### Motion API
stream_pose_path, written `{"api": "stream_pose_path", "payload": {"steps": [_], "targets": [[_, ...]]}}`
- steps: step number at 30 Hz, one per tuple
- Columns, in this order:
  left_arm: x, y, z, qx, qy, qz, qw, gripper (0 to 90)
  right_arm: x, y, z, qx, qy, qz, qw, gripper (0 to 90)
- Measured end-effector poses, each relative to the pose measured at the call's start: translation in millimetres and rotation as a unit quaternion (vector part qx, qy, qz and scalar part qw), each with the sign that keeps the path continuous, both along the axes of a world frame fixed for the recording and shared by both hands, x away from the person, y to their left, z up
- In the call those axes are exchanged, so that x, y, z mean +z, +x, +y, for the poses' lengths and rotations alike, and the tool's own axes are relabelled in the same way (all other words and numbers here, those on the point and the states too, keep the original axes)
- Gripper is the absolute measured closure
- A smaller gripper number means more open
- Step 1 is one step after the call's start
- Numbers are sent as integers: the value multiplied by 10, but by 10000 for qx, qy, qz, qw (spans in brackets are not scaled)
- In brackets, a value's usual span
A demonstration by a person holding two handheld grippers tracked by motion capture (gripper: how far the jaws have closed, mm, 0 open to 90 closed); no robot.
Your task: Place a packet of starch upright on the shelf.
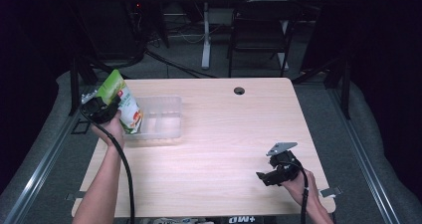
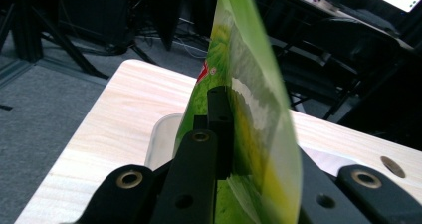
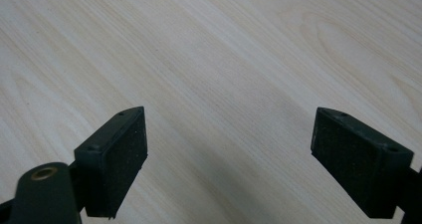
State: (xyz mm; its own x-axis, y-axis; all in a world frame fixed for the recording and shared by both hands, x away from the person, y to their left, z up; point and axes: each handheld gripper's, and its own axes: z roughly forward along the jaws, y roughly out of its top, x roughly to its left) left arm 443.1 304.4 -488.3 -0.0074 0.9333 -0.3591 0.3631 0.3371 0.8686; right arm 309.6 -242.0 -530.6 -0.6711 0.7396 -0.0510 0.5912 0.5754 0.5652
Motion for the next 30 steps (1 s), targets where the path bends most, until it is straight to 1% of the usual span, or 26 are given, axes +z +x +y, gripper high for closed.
{"api": "stream_pose_path", "payload": {"steps": [2, 4, 5, 7, 8, 9, 10, 11, 12, 13, 14, 15, 16, 17, 19, 20, 22, 23, 24, 25, 26, 27, 28, 29, 30], "targets": [[-35, 1, 3, 4, 56, 24, 10000, 897, -2, -3, 5, -9, 44, -5, 10000, 140], [-48, 0, 0, 8, 185, 61, 9998, 896, 2, -2, 1, 1, -13, -6, 10000, 140], [-48, 4, -5, -4, 276, 88, 9996, 896, -1, -3, 4, -10, 36, -8, 10000, 140], [-37, 7, -9, -26, 408, 162, 9990, 893, -2, -2, 4, -12, 31, -2, 10000, 140], [-29, 13, -16, -62, 487, 217, 9986, 891, -8, -4, 10, -27, 70, -9, 10000, 140], [-17, 14, -29, -80, 684, 292, 9972, 889, -2, -2, 8, 5, 18, 17, 10000, 140], [-10, 15, -49, -128, 917, 337, 9951, 884, -2, -3, 10, -8, -8, 3, 10000, 141], [-4, 22, -62, -200, 1085, 388, 9931, 882, -1, -4, 12, -5, -13, 3, 10000, 141], [2, 22, -65, -219, 1233, 448, 9911, 878, 0, -5, 13, -5, -13, 1, 10000, 140], [2, 24, -66, -231, 1310, 479, 9900, 871, 1, -6, 12, -3, -12, 0, 10000, 140], [11, 25, -54, -275, 1354, 571, 9888, 850, -1, -7, 10, -8, 8, -5, 10000, 140], [17, 26, -37, -288, 1420, 611, 9876, 821, 1, -5, 7, -3, -14, 2, 10000, 141], [24, 24, -29, -300, 1422, 646, 9873, 777, -1, -6, 4, -7, -8, 6, 10000, 140], [35, 19, -8, -335, 1454, 634, 9868, 750, -3, -6, 3, -19, -12, -9, 10000, 140], [62, 0, 23, -333, 1479, 578, 9868, 687, -1, -6, 0, -3, 1, 8, 10000, 140], [76, -7, 31, -327, 1480, 593, 9867, 631, 0, -6, -1, 2, 6, 10, 10000, 141], [119, -30, 39, -294, 1592, 557, 9852, 605, 1, -4, -3, 5, 10, -6, 10000, 141], [139, -44, 40, -288, 1613, 550, 9849, 615, 0, 0, -4, 5, 26, -3, 10000, 141], [162, -54, 42, -286, 1681, 516, 9840, 624, -1, 3, -4, 3, 15, -2, 10000, 141], [186, -67, 41, -280, 1771, 507, 9825, 656, -7, 9, -4, 0, 18, 8, 10000, 141], [205, -71, 41, -271, 1864, 505, 9808, 701, -14, 15, -5, -3, 42, 9, 10000, 140], [211, -69, 42, -263, 1922, 529, 9796, 767, -23, 22, -5, -12, 52, 16, 10000, 140], [209, -66, 49, -252, 1944, 533, 9792, 820, -28, 22, -2, -34, 81, 15, 10000, 140], [196, -54, 63, -231, 1962, 547, 9788, 848, -25, 26, -8, -6, 40, 41, 10000, 140], [191, -50, 73, -237, 1973, 582, 9783, 884, -30, 22, -4, -32, 81, 24, 10000, 140]]}}
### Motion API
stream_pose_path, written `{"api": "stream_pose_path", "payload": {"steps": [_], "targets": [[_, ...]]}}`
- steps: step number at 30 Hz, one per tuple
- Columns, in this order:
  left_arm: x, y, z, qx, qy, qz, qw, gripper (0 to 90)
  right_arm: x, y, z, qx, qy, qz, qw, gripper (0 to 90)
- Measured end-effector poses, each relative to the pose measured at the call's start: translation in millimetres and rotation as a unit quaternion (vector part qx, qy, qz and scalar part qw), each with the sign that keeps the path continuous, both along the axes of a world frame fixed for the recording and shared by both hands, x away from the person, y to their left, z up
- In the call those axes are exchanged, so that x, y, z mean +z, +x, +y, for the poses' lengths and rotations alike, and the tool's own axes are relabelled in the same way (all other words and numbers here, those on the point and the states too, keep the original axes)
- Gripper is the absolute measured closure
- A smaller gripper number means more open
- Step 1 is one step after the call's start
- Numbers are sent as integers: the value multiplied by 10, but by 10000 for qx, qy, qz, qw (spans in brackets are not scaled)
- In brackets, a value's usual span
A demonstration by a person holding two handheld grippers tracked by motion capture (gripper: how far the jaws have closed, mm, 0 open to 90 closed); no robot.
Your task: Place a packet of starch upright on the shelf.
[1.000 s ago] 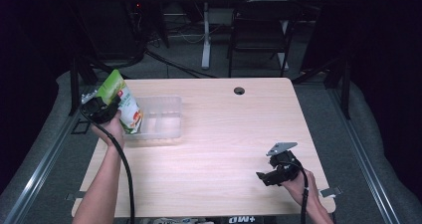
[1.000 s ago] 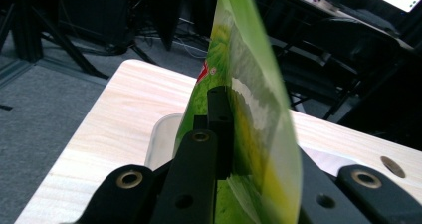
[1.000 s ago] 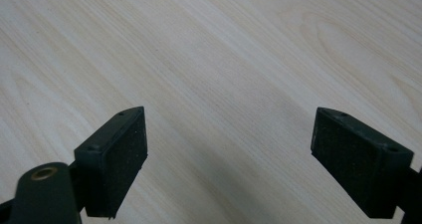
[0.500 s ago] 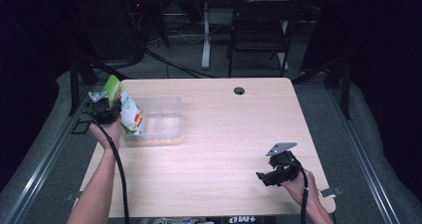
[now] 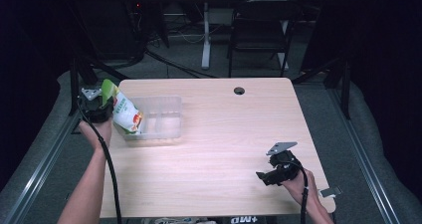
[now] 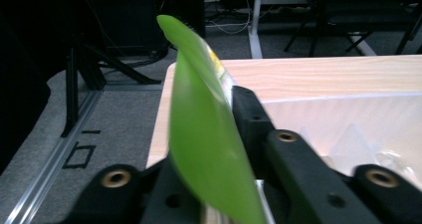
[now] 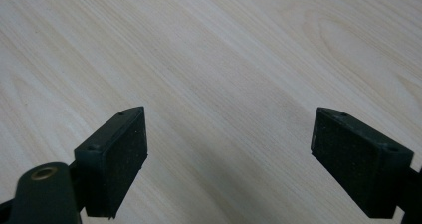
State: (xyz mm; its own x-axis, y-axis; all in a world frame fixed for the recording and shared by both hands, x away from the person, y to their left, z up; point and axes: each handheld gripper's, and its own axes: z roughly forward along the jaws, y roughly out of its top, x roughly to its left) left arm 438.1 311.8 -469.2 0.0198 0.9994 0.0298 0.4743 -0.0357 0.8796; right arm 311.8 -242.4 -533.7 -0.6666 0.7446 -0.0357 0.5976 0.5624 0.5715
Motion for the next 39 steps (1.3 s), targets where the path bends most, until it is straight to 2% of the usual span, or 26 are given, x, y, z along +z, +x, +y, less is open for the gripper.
{"api": "stream_pose_path", "payload": {"steps": [5, 9, 20, 22, 23, 24, 28, 31, 33, 35, 39], "targets": [[-6, 34, 12, -17, 123, 92, 9999, 893, 20, -12, -3, 32, -47, -4, 10000, 140], [-10, 38, 32, 24, 0, 112, 9999, 892, 29, -17, 22, 57, -52, -33, 10000, 140], [-20, 46, 68, -1, -157, 129, 9998, 891, 36, -48, -3, 27, -75, -27, 10000, 140], [-14, 46, 69, -26, -132, 167, 9998, 885, 42, -50, -4, 23, -69, -40, 10000, 140], [-12, 51, 70, -36, -128, 213, 9997, 857, 43, -50, -2, 16, -62, -51, 10000, 140], [-8, 48, 74, -37, -122, 266, 9996, 777, 45, -49, -2, 22, -67, -47, 10000, 140], [33, -15, 92, 117, -102, 341, 9993, 365, 40, -47, -5, 24, -58, -34, 10000, 140], [88, -128, 109, 156, -45, 269, 9995, 213, 40, -48, -8, 2, -70, -44, 10000, 140], [129, -216, 131, 85, -124, 177, 9997, 161, 42, -48, -5, 11, -73, -23, 10000, 140], [181, -350, 139, 9, -39, 27, 10000, 157, 39, -49, 1, 11, -65, -36, 10000, 140], [222, -590, 141, -193, -82, 13, 9998, 153, 40, -50, 1, 12, -67, -32, 10000, 140]]}}
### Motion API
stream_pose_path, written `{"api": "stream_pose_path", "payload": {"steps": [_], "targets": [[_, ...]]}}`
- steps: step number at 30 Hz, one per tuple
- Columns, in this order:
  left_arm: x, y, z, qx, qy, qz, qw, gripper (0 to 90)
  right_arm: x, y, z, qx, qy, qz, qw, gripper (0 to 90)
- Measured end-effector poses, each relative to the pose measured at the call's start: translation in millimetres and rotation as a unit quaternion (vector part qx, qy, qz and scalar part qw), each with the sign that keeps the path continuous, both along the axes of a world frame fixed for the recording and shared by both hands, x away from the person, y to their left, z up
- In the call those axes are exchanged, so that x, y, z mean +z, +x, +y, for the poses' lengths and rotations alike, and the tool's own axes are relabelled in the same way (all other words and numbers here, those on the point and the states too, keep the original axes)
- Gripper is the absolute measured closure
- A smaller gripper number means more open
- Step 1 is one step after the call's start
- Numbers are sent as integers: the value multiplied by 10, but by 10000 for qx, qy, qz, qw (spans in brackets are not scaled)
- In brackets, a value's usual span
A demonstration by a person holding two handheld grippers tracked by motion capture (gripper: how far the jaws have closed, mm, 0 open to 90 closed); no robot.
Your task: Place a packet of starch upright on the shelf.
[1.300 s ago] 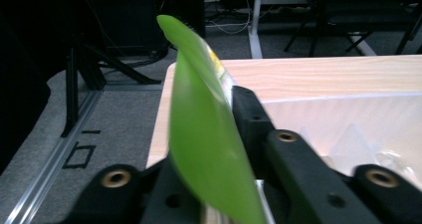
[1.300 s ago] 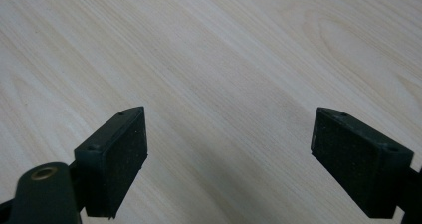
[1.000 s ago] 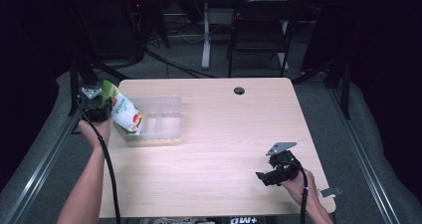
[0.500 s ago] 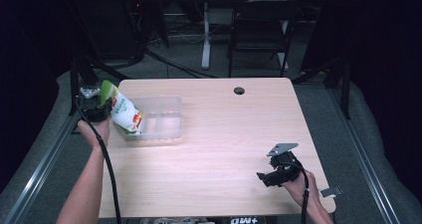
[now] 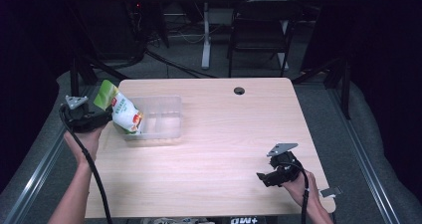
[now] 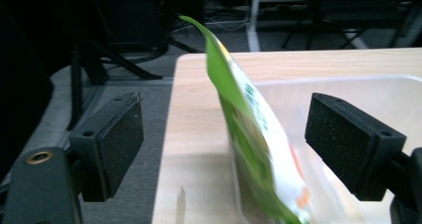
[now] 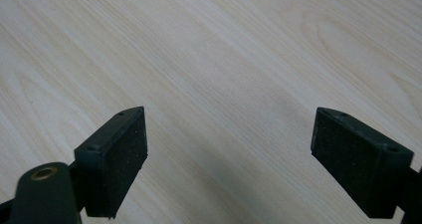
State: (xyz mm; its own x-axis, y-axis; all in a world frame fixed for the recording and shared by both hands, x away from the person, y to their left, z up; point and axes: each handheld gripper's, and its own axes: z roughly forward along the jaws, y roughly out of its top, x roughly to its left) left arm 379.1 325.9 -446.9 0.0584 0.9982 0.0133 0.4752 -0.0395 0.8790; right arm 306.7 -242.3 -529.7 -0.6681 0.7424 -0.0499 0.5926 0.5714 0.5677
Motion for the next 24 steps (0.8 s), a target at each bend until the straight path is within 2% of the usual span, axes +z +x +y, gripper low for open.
{"api": "stream_pose_path", "payload": {"steps": [2, 6, 8, 12, 14, 16, 18, 20, 22, 24], "targets": [[-14, -157, -25, -162, -35, 90, 9998, 141, -2, 0, 1, -8, -5, 4, 10000, 140], [-64, -351, -86, -307, -67, 328, 9990, 107, -5, -4, 16, -10, -34, -1, 10000, 140], [-115, -466, -143, -324, -36, 548, 9980, 83, -6, -3, 18, 11, -41, 1, 10000, 140], [-226, -648, -229, -498, -50, 769, 9958, 80, -7, -6, 20, -5, -48, -8, 10000, 140], [-275, -723, -272, -576, -22, 825, 9949, 75, -9, -7, 19, 2, -49, -8, 10000, 140], [-315, -780, -317, -688, 105, 896, 9935, 74, -9, -8, 20, -2, -58, -11, 10000, 140], [-379, -851, -380, -826, 243, 948, 9918, 74, -7, -7, 20, 15, -60, -4, 10000, 140], [-440, -895, -432, -959, 268, 1024, 9898, 74, -9, -7, 21, -3, -63, -9, 10000, 140], [-485, -912, -465, -1063, 386, 1063, 9879, 75, -14, -6, 23, 4, -52, 2, 10000, 140], [-540, -914, -477, -1139, 354, 1105, 9867, 74, -15, -4, 24, 13, -76, -1, 10000, 139]]}}
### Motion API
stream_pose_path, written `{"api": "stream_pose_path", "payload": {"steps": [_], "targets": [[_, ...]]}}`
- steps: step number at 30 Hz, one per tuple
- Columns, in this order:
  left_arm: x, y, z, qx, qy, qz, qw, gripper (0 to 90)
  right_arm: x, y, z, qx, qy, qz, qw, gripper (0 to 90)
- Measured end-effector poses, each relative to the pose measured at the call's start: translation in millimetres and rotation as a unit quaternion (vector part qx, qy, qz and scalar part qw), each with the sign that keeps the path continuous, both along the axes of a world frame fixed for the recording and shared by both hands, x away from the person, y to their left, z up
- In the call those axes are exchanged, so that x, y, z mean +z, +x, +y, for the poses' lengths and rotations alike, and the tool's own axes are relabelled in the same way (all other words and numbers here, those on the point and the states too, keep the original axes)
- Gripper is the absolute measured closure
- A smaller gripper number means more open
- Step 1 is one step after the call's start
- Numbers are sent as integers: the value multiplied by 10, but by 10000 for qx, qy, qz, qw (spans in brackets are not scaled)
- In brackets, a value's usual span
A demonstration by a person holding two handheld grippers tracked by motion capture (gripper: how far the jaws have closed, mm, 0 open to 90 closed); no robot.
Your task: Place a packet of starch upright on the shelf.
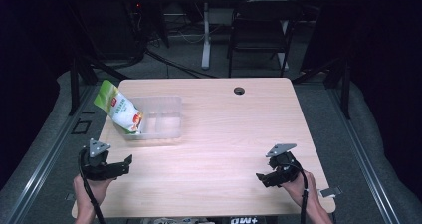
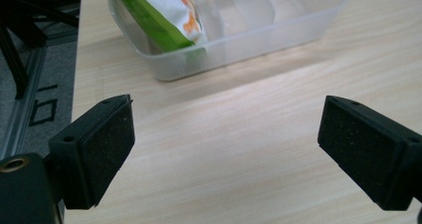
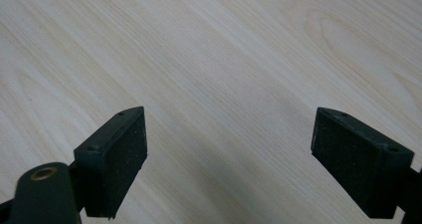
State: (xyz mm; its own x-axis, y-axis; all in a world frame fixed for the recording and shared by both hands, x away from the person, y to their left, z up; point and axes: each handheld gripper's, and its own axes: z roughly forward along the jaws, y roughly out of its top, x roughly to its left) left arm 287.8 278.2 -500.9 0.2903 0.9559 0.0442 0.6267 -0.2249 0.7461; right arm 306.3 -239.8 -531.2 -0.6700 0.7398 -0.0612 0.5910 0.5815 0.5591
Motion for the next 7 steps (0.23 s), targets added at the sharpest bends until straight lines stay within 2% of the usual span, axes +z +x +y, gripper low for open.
{"api": "stream_pose_path", "payload": {"steps": [5, 6, 7], "targets": [[-71, 13, 21, -38, -99, 110, 9999, 68, -2, -5, -5, -13, 33, -48, 10000, 134], [-75, 13, 23, -34, -97, 123, 9999, 67, -13, -7, -5, -38, 106, -68, 9999, 133], [-81, 17, 30, -47, -78, 126, 9999, 67, -1, -2, -12, 7, 29, -51, 10000, 131]]}}
